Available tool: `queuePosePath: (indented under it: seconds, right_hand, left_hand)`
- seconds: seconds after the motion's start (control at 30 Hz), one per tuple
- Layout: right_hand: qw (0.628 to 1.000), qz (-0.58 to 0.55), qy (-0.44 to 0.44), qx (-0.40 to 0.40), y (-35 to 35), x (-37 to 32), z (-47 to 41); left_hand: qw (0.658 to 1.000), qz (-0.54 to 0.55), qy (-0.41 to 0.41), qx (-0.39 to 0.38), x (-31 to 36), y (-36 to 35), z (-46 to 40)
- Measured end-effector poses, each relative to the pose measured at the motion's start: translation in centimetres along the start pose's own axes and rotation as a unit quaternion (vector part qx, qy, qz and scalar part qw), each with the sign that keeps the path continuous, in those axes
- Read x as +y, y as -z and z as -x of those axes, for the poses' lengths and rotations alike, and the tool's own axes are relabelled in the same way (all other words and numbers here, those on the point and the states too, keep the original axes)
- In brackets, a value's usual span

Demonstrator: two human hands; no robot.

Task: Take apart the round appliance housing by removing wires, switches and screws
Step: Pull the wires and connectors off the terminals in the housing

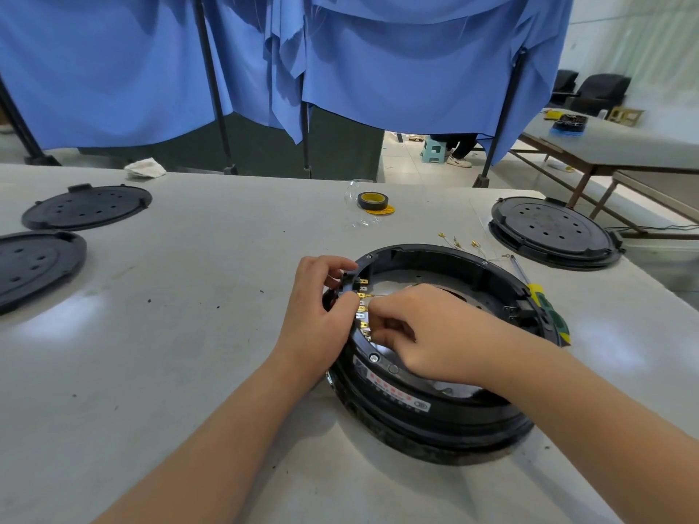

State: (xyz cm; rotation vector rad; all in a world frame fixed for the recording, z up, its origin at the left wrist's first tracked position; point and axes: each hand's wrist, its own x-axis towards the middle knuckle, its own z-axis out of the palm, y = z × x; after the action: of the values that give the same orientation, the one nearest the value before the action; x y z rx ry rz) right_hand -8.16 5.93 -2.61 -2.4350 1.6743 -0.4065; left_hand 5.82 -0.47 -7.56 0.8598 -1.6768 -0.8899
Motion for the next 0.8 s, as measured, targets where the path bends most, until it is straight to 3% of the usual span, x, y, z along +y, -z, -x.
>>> queuePosePath:
  seconds: [0.33, 0.53, 0.8]
  right_hand:
    - [1.000, 0.000, -0.012, -0.008, 0.3, 0.1, 0.0]
    - [0.998, 0.004, 0.009, 0.056, 0.6, -0.3, 0.6]
    - [0.998, -0.023, -0.038, 0.034, 0.7, -0.2, 0.2]
  left_hand:
    - [1.000, -0.019, -0.001, -0.004, 0.0, 0.2, 0.3]
    - [0.986, -0.167, -0.023, 0.009, 0.7, 1.3, -0.1]
    - [0.991, -0.135, 0.004, -0.016, 0.5, 1.4, -0.2]
